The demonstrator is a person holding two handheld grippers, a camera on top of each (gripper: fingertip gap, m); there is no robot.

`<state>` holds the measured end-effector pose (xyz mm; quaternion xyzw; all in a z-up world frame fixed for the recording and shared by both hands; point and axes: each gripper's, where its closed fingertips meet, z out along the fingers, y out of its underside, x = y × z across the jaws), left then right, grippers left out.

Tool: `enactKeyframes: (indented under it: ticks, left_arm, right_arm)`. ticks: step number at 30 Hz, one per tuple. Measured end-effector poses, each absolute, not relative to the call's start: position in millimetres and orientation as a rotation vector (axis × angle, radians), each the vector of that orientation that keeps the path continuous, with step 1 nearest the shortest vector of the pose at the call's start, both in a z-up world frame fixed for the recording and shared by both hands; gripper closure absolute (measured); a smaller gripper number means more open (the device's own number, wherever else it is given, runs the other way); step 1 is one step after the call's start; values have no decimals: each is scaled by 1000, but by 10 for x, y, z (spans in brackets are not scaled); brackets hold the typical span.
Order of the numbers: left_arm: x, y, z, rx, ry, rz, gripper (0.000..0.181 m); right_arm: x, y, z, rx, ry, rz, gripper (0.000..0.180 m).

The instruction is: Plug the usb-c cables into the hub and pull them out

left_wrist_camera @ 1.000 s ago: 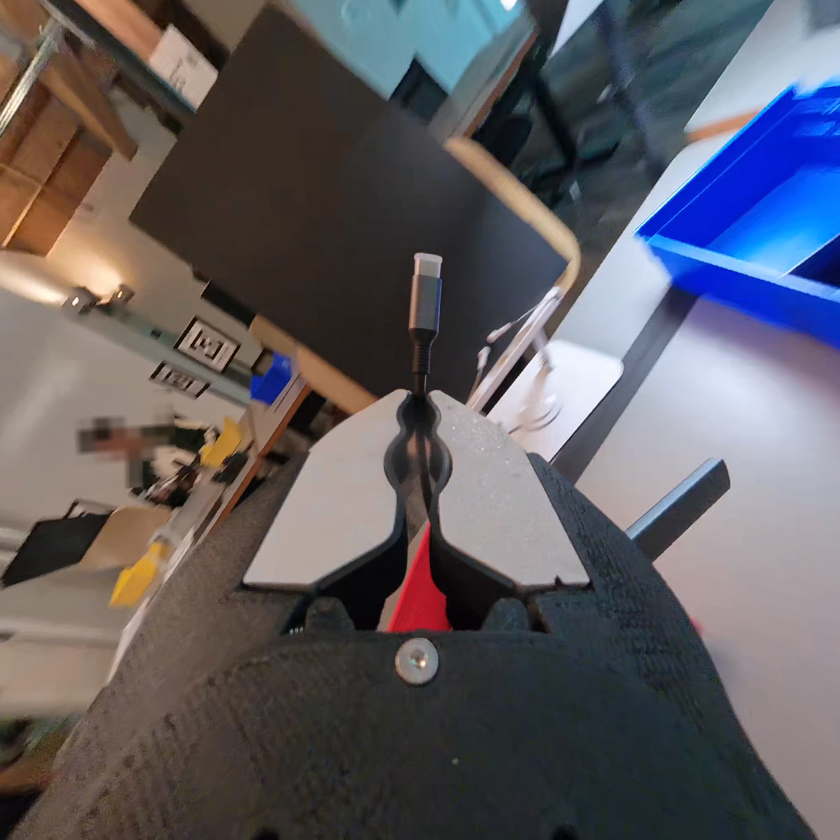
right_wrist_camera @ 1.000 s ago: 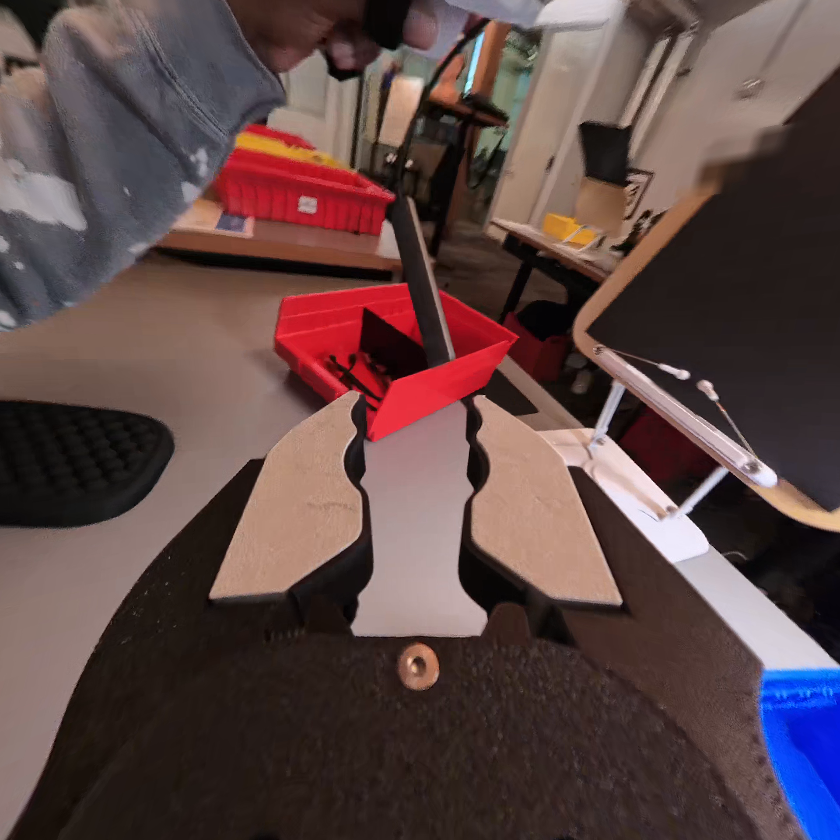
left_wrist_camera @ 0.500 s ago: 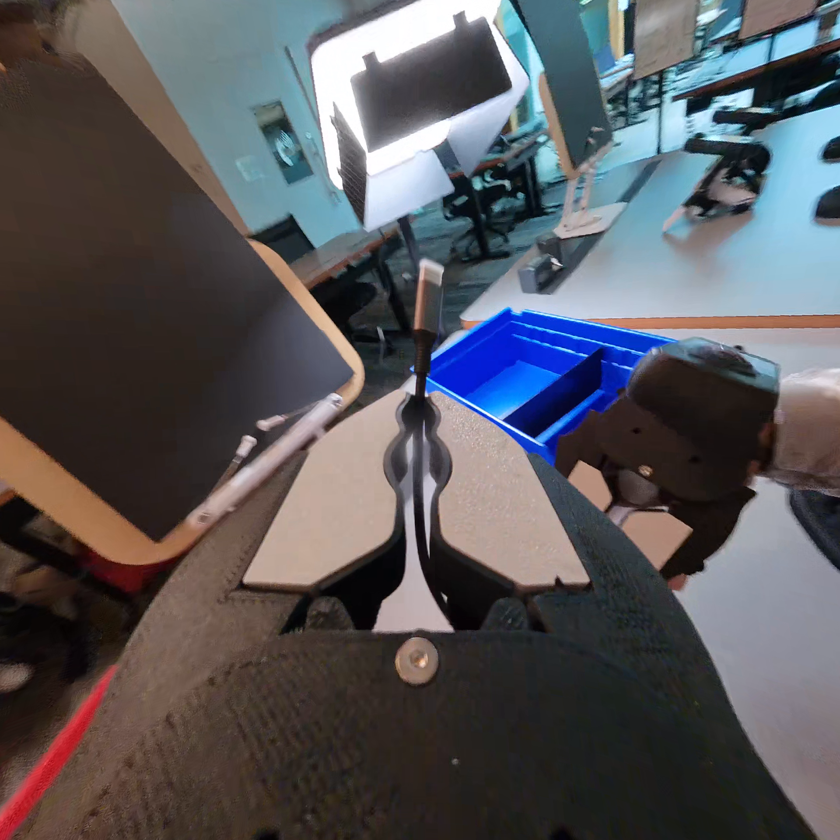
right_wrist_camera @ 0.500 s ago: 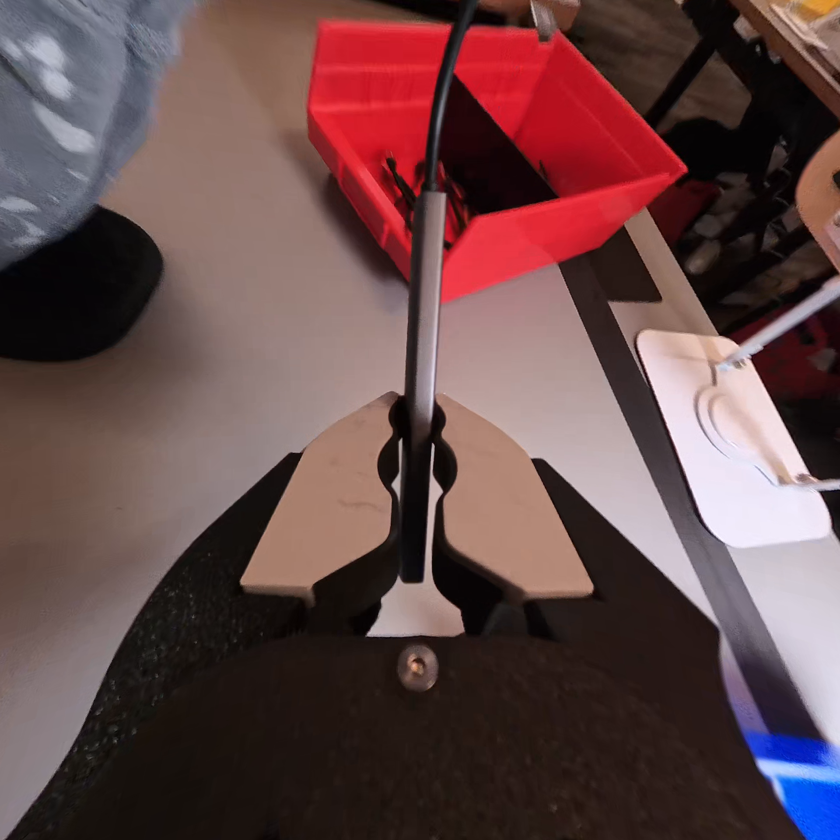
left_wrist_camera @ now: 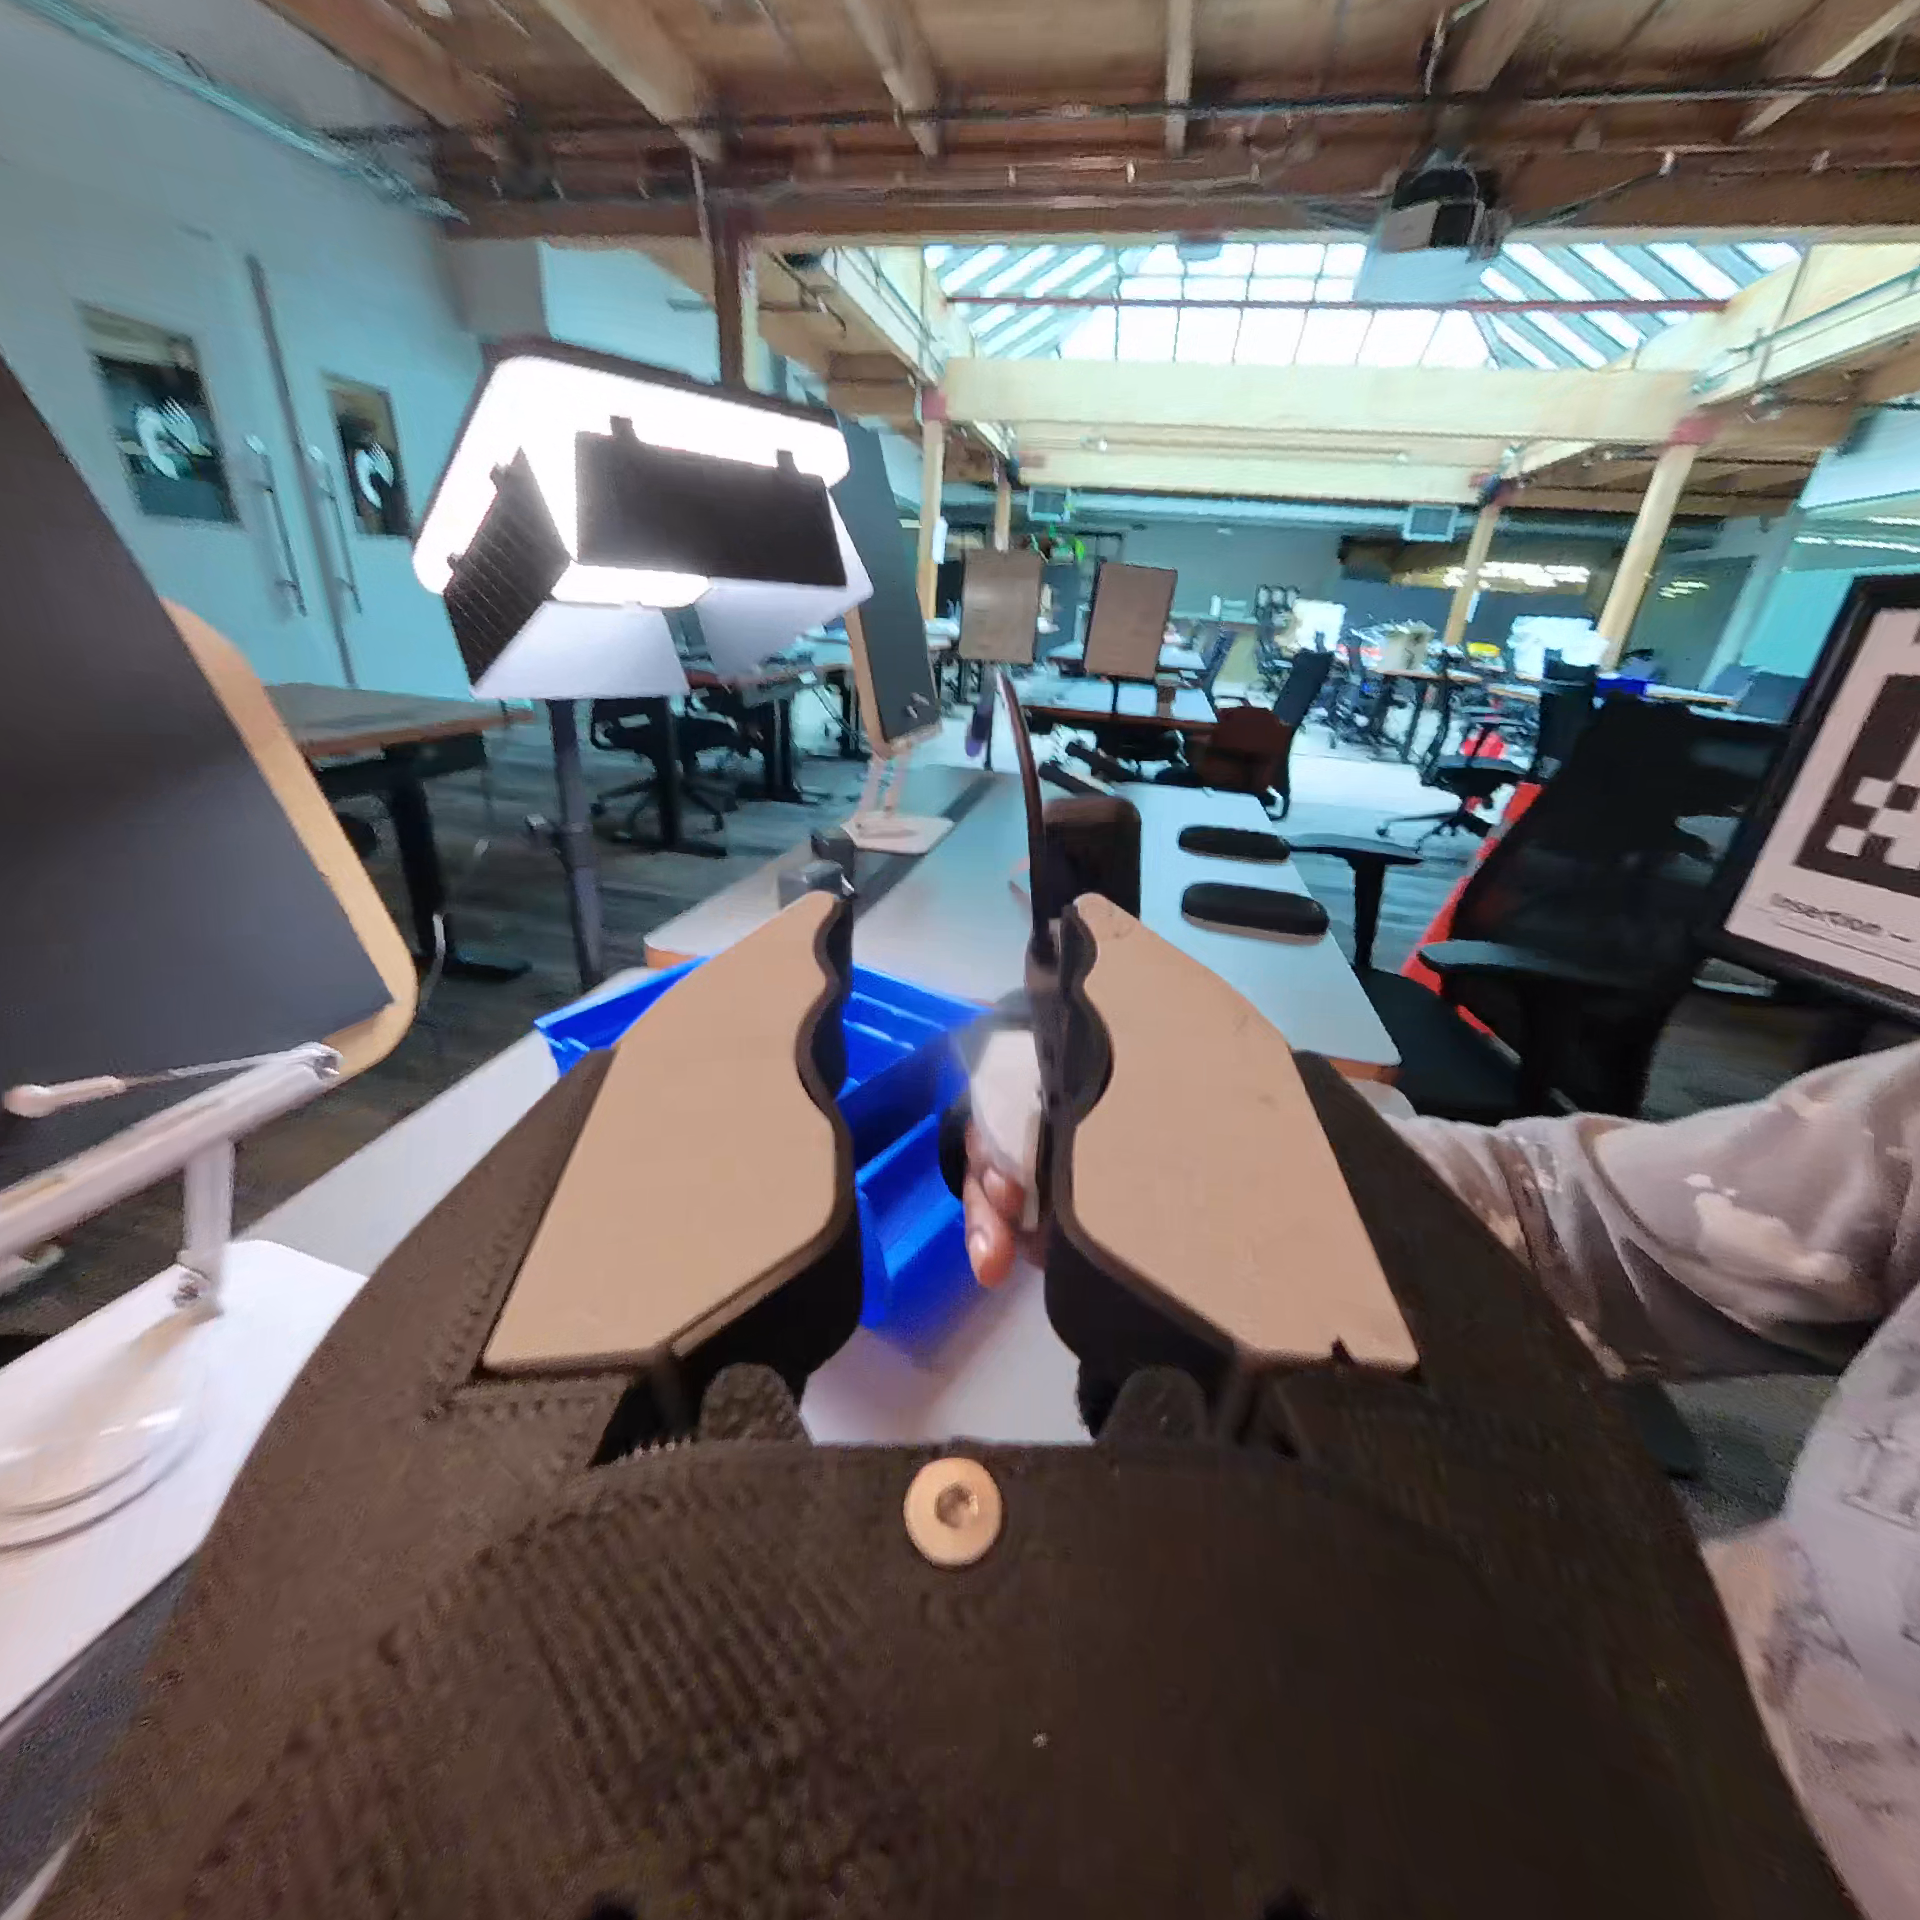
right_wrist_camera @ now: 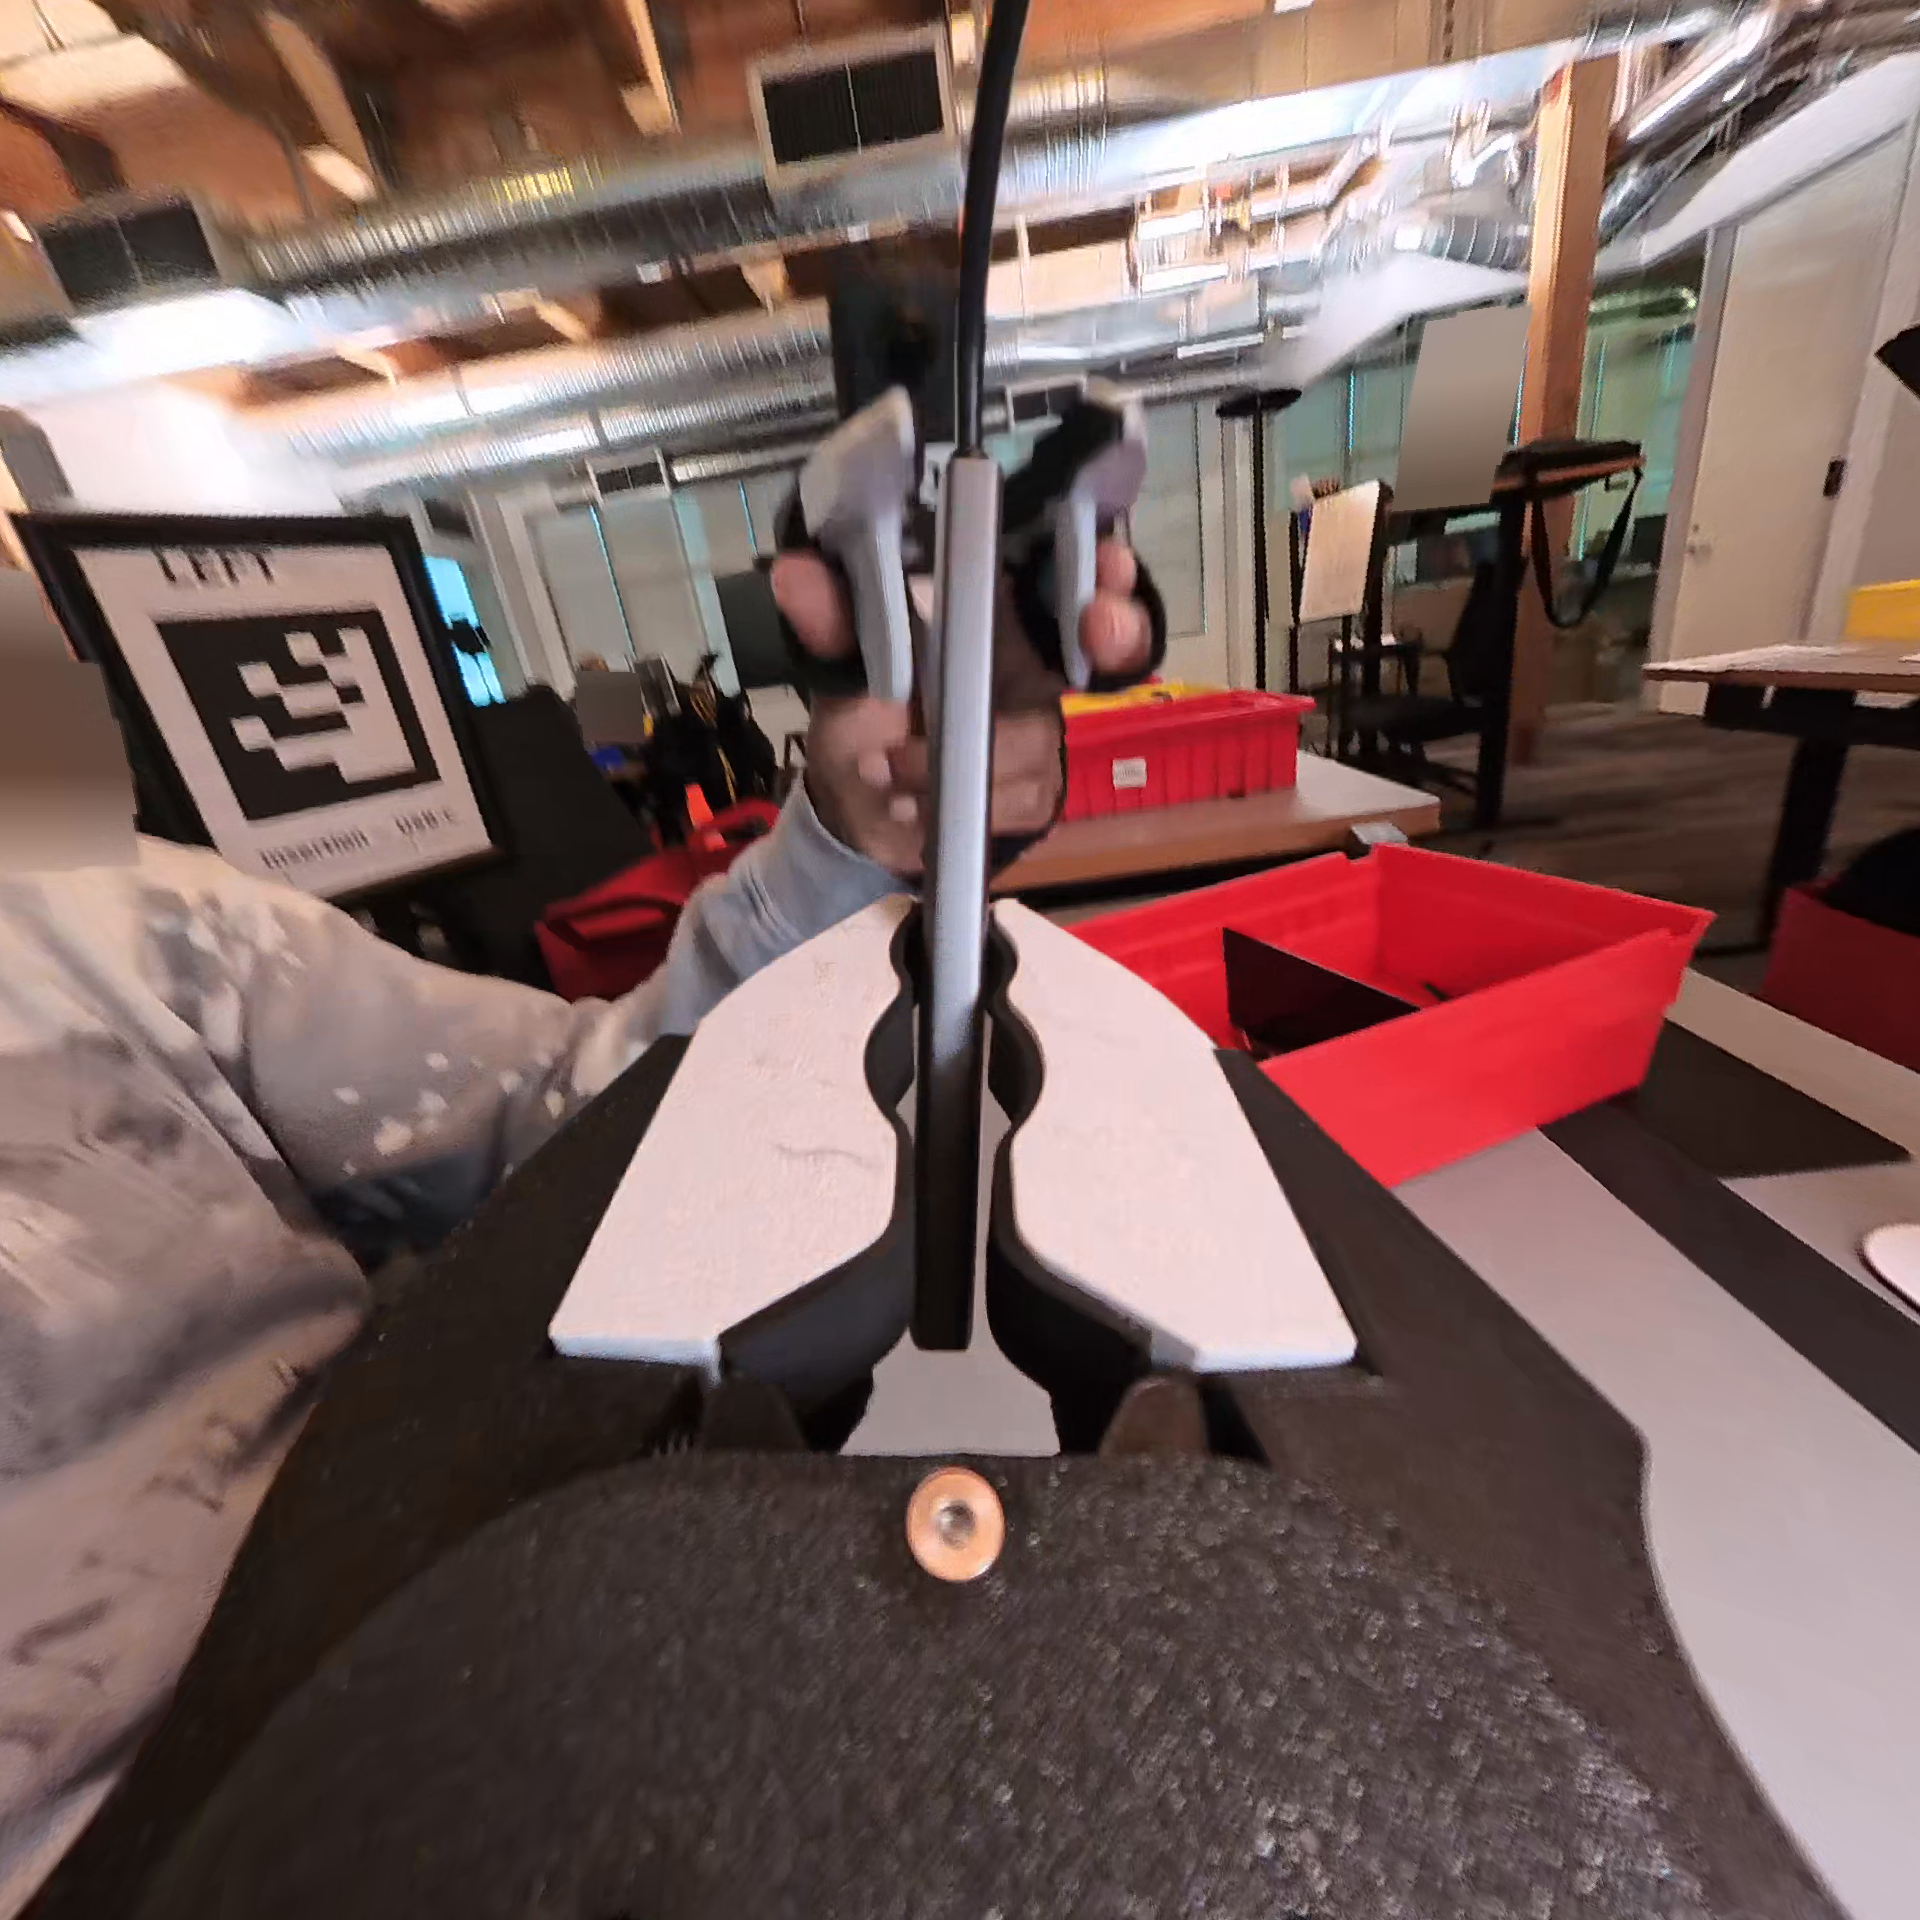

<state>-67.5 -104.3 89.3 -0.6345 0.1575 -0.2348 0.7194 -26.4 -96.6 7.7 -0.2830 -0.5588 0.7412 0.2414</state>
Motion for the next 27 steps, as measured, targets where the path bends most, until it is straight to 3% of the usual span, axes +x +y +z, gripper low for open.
enactKeyframes:
  ticks: [7, 10, 14, 21, 27]
  left_arm:
    - [-147, -723, 483, -1520, 451, -672, 149]
    - [-51, -702, 464, -1506, 456, -721, 164]
    - [-117, -627, 360, -1613, 404, -656, 169]
    - [-369, -620, 202, -1761, 376, -481, 170]
    - [-344, -684, 166, -1771, 520, -332, 171]
  right_arm:
    - [-182, -1026, 199, -805, -1491, 2269, 171]
    - [-180, -1109, 157, -821, -1515, 2367, 171]
    - [-258, -1071, 57, -925, -1525, 2405, 169]
    - [-284, -898, -284, -1023, -1816, 1837, 146]
    - [-8, -636, -327, -845, -1986, 1118, 144]
